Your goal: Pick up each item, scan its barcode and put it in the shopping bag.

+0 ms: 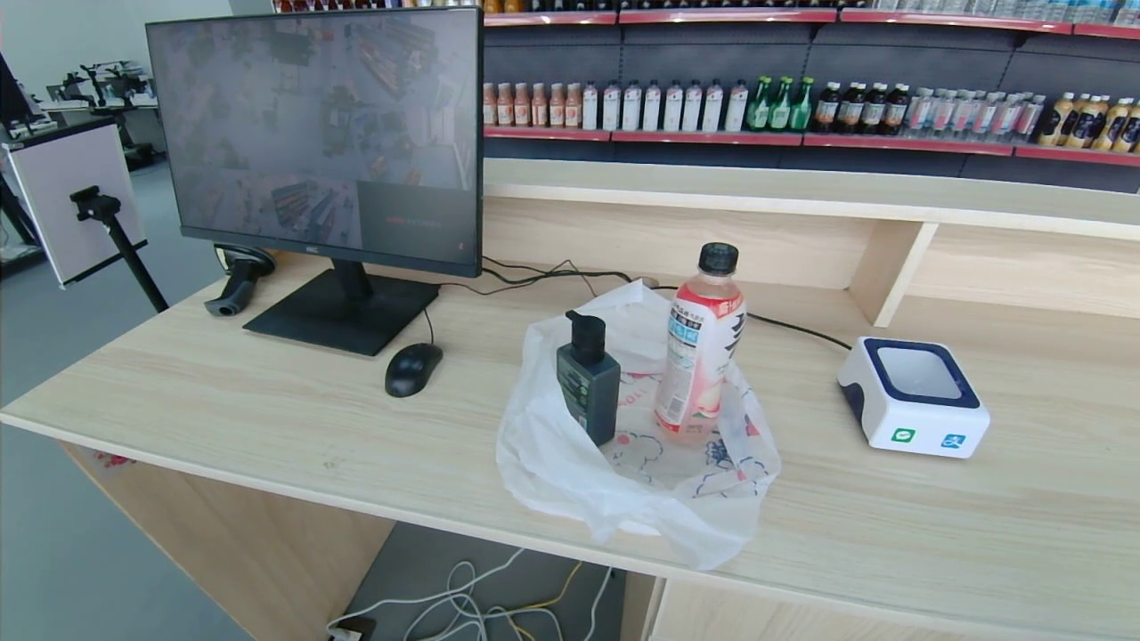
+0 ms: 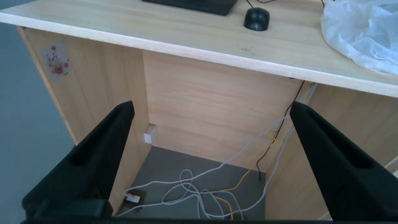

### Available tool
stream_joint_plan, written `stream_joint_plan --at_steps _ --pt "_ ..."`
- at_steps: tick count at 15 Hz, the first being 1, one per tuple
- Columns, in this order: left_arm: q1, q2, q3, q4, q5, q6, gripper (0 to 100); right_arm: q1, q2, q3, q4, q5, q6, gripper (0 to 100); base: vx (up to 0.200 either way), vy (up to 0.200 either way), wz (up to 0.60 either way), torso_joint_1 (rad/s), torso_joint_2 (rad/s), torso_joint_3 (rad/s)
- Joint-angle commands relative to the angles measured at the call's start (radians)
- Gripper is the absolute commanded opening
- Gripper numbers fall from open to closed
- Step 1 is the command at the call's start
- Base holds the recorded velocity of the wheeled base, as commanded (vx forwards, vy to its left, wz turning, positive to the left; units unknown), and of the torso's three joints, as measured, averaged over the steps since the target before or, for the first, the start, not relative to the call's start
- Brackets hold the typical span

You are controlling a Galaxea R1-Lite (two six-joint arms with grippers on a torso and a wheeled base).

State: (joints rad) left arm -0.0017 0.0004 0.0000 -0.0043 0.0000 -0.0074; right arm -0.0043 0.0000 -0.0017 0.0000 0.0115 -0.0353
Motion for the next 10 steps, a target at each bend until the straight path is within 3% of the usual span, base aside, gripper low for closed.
stream_joint_plan --at_steps 1,2,6,7,10 --pt "0.000 0.000 0.000 0.000 0.000 0.000 100 0.000 0.000 0.000 0.000 0.001 0.000 100 0.000 0.000 0.00 0.000 0.00 0.000" --pt "0.000 0.000 0.000 0.000 0.000 0.000 100 0.000 0.000 0.000 0.000 0.001 -0.001 100 0.000 0.000 0.00 0.000 0.00 0.000" --pt "0.000 0.000 0.000 0.000 0.000 0.000 100 0.000 0.000 0.000 0.000 0.001 -0.005 100 -0.200 0.000 0.00 0.012 0.00 0.002" --pt "0.000 0.000 0.000 0.000 0.000 0.001 100 0.000 0.000 0.000 0.000 0.001 0.002 100 0.000 0.000 0.00 0.000 0.00 0.000" --pt "0.000 0.000 0.000 0.000 0.000 0.003 100 0.004 0.000 0.000 0.000 0.002 0.014 100 0.000 0.000 -0.60 -0.012 0.00 0.002"
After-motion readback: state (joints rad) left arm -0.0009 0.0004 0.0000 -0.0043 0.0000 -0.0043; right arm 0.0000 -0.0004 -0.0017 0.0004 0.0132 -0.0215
